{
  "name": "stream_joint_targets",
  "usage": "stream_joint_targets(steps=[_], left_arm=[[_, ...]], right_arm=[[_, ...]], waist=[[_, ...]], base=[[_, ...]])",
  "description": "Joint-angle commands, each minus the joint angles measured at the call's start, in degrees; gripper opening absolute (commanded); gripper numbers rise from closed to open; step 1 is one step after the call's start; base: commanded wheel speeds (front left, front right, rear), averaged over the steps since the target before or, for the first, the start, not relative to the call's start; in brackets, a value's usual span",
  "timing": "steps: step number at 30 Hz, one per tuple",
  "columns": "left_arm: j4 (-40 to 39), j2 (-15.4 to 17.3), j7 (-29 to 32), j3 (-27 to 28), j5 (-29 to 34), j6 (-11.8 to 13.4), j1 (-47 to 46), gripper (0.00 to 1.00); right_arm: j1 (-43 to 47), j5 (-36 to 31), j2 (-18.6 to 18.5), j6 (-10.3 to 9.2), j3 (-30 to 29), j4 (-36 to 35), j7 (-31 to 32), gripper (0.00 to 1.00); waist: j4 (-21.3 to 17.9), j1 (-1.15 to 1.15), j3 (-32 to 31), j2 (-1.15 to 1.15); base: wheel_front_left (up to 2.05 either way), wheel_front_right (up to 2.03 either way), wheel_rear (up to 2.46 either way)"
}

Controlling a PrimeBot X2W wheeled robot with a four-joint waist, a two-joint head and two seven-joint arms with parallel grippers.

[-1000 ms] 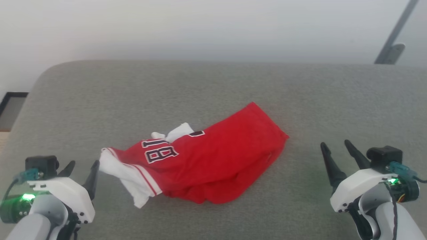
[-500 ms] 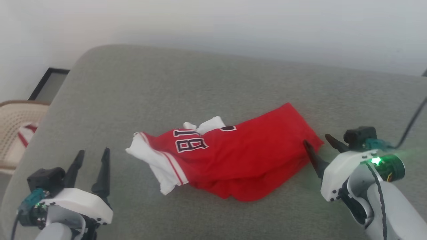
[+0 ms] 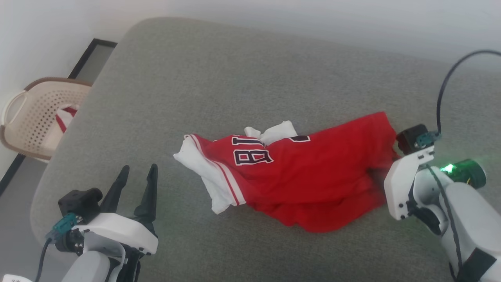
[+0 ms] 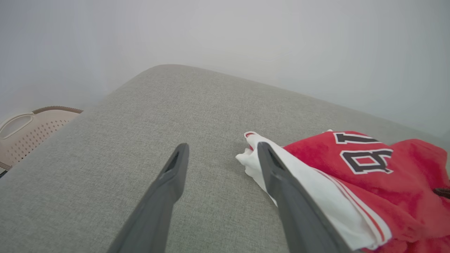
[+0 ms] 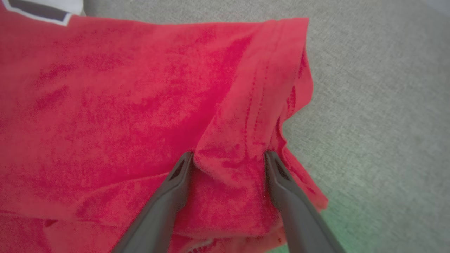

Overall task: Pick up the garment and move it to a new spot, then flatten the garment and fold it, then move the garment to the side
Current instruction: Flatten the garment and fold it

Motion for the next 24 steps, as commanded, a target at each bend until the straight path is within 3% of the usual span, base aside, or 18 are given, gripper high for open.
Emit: stream_joint_targets(steps=[1,7,13,24], left_arm=[[0.6,-0.7,-0.4,0.3,0.5,-0.6,-0.9,1.00],[1.6,-1.6,-0.5,1.4,1.0,-1.7,-1.2,1.00],[1.6,-2.0,-0.4,4.0,2.3,-2.6,-0.3,1.00],[2.0,-2.2,-0.4,6.8,3.9,-4.0,1.1,1.00]], right_arm=[[-0.4,-0.6,0.0,-0.01,0.6,2.9,1.7,0.00],[-2.4,-1.4,0.2,-0.07,-1.3,4.8,-0.1,0.00],[-1.4,-1.5,-1.7,-0.10,-4.7,1.8,-1.1,0.00],[12.6,-1.7,-4.5,-0.07,-15.7,-9.4,5.3,0.00]], waist=[[1.0,0.00,0.8,0.00],[1.1,0.00,0.9,0.00],[-0.7,0.00,0.5,0.00],[-4.9,0.00,-1.1,0.00]], base=[[0.00,0.00,0.00],[0.00,0.00,0.00],[0.00,0.00,0.00],[0.00,0.00,0.00]])
